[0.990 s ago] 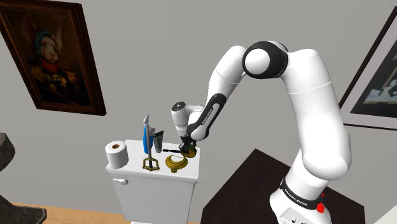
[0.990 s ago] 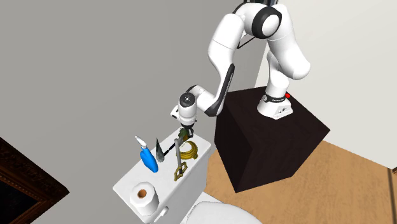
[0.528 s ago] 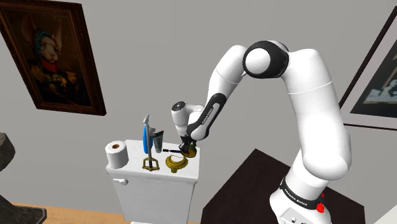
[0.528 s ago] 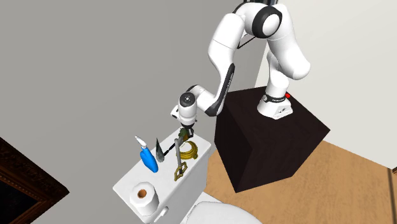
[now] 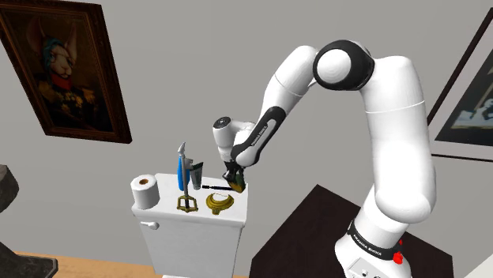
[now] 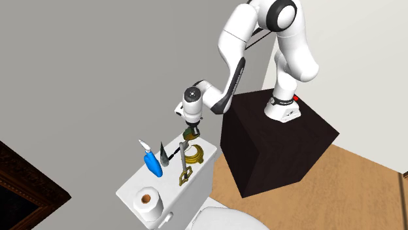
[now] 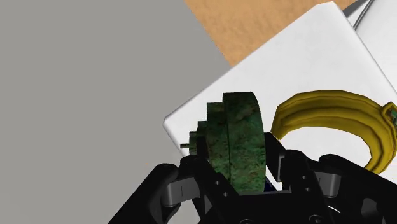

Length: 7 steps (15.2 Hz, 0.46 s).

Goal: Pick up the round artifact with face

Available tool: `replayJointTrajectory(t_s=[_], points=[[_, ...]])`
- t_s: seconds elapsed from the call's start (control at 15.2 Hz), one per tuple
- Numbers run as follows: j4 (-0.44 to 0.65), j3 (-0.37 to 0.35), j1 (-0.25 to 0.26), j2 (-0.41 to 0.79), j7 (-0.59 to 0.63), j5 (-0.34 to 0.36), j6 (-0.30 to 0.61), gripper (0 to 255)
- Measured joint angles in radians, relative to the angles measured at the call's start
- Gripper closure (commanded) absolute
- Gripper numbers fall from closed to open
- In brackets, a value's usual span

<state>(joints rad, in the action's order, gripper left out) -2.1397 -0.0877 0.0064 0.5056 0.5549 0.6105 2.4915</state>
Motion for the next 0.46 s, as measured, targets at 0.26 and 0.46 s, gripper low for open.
replayJointTrajectory(t_s=[0.26, 0.46], points=[[-0.01, -0.013, -0.01, -0.046, -0.028, -0.024, -0.032, 255], [-0.018, -0.023, -0.014, -0.078, -0.043, -0.04, -0.054, 255]])
